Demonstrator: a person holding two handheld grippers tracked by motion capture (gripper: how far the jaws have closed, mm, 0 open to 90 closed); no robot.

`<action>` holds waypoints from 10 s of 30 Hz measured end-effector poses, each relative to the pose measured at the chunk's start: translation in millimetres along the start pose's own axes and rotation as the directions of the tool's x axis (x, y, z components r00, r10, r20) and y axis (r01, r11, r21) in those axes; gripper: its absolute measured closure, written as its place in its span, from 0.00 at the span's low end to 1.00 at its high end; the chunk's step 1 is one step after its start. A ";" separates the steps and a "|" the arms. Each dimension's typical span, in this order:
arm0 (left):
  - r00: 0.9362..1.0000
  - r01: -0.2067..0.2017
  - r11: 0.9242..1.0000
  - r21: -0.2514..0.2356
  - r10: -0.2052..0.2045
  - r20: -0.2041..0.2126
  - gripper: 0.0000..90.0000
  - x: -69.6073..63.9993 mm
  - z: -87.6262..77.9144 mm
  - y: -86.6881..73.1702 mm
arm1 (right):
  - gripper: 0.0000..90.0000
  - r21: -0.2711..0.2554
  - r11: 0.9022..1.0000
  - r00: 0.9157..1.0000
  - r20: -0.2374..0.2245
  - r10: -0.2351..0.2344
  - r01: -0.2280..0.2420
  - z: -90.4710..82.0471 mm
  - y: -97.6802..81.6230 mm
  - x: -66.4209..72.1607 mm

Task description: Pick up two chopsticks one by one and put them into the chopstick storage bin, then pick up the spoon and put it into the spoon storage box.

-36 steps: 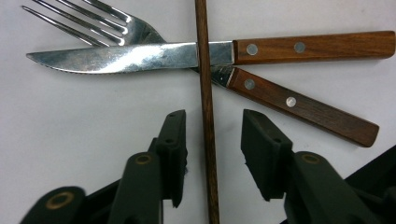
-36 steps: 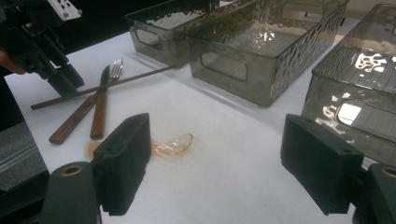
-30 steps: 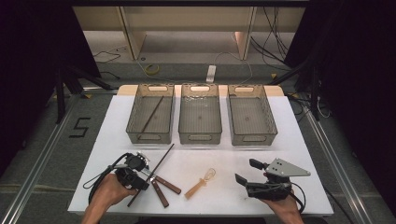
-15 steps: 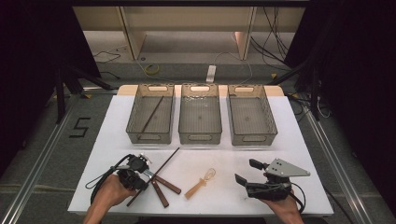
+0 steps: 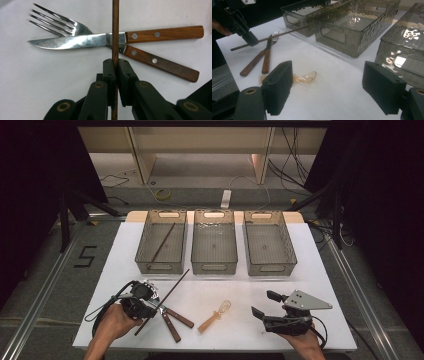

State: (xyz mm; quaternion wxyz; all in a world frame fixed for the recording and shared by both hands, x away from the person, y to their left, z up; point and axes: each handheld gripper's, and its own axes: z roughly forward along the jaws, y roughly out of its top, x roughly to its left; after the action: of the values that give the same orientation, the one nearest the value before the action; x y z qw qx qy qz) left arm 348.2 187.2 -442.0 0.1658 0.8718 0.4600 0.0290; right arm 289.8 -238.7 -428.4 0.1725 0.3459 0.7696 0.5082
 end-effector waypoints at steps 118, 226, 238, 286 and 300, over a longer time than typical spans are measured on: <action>0.967 0.170 0.917 -0.360 -0.225 -0.115 0.93 120.8 -13.8 138.0 | 0.28 0.003 1.000 1.000 -0.023 0.015 -0.015 3.9 -1.3 -0.5; 0.986 -0.069 0.948 -0.310 0.111 0.121 0.17 -69.4 5.2 74.9 | 0.28 -0.012 1.000 1.000 0.002 0.028 -0.028 -2.2 -2.5 -7.6; 0.974 -0.158 0.960 -0.230 0.190 0.124 0.19 -98.7 22.3 65.5 | 0.28 -0.003 1.000 1.000 0.007 0.013 -0.012 0.5 -0.8 -4.7; 0.937 -0.336 0.938 -0.083 0.342 0.071 0.71 -129.6 57.2 54.3 | 0.28 0.003 1.000 1.000 0.007 0.004 -0.004 1.6 -0.9 -4.6; 0.942 -0.313 0.942 -0.120 0.324 0.085 0.83 -124.1 52.1 55.4 | 0.28 -0.001 1.000 1.000 0.007 0.003 -0.003 1.0 -0.6 -4.4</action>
State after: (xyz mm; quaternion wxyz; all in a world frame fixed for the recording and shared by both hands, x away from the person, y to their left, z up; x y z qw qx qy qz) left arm 331.4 43.8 -461.0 0.2280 0.9252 0.3015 0.0342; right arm 293.3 -241.3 -429.7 0.1744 0.3488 0.7683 0.5076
